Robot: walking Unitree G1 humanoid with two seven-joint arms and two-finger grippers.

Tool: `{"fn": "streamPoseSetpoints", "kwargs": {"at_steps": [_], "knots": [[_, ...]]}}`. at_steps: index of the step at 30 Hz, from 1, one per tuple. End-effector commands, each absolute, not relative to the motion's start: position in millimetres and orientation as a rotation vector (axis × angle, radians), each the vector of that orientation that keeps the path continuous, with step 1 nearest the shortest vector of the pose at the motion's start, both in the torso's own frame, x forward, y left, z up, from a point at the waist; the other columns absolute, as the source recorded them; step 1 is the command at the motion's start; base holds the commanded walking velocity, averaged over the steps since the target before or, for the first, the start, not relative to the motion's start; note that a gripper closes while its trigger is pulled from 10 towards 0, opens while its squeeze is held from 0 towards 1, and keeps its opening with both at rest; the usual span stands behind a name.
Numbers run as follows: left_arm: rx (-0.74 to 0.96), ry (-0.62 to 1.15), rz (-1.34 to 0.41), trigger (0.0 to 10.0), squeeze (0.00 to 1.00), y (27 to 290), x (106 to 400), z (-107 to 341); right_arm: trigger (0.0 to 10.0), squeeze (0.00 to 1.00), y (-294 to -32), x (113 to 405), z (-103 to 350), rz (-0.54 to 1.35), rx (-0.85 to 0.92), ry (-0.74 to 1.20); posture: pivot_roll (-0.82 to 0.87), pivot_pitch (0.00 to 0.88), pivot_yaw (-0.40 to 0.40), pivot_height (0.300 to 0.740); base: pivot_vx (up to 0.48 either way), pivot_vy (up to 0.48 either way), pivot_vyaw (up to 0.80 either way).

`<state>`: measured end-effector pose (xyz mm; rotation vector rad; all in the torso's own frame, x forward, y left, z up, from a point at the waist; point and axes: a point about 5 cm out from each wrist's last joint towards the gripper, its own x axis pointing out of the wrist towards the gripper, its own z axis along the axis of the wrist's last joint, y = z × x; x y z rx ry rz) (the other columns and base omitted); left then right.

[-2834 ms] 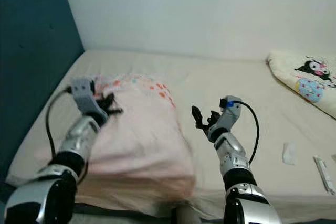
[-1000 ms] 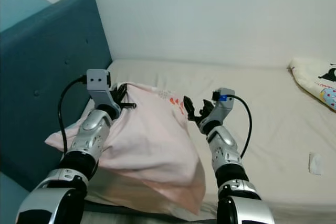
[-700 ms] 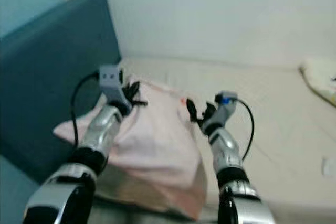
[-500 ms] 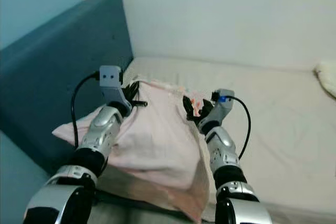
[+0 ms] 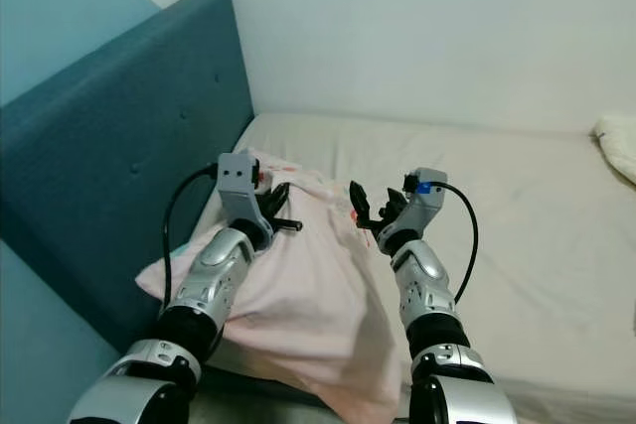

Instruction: Clean up the room

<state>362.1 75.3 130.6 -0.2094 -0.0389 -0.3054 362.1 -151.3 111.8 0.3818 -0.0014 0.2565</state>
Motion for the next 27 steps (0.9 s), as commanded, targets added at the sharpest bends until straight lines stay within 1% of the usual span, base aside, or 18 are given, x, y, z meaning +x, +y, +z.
{"fn": "streamPoseSetpoints", "kwargs": {"at_steps": [1,3,8,11,14,15,22,27], "knots": [[-0.224,-0.078,-0.285,10.0,0.0,78,365,140,10.0,0.0,-152,361,109,0.256,0.366,0.016,-0.19,0.0,-0.004,0.74,0.0,0.0,-0.76],[-0.221,-0.076,-0.274,10.0,0.0,80,366,140,10.0,0.0,-152,361,108,0.252,0.356,0.02,-0.19,0.0,-0.004,0.74,0.0,0.0,-0.76],[-0.227,-0.079,-0.221,10.0,0.0,96,368,139,10.0,0.0,-156,361,108,0.238,0.349,0.024,-0.19,0.0,-0.004,0.74,0.0,0.0,-0.75],[-0.226,-0.077,-0.211,10.0,0.0,99,368,138,10.0,0.0,-157,361,108,0.235,0.349,0.025,-0.19,0.0,-0.004,0.74,0.0,0.0,-0.75],[-0.226,-0.072,-0.163,10.0,0.0,112,368,135,10.0,0.0,-159,361,108,0.223,0.354,0.02,-0.19,0.0,-0.007,0.74,0.0,0.0,-0.7],[-0.226,-0.072,-0.163,10.0,0.0,112,368,135,10.0,0.0,-159,361,108,0.223,0.354,0.02,-0.19,0.0,-0.007,0.74,0.0,0.0,-0.61],[-0.23,-0.067,-0.13,10.0,0.0,126,368,131,10.0,0.0,-161,361,108,0.217,0.345,0.016,-0.19,0.0,-0.01,0.74,0.0,0.0,0.0],[-0.206,-0.068,-0.124,10.0,0.0,128,369,132,10.0,0.0,-161,362,109,0.216,0.342,0.02,-0.19,0.0,-0.013,0.74,0.0,0.373,0.0]]}}
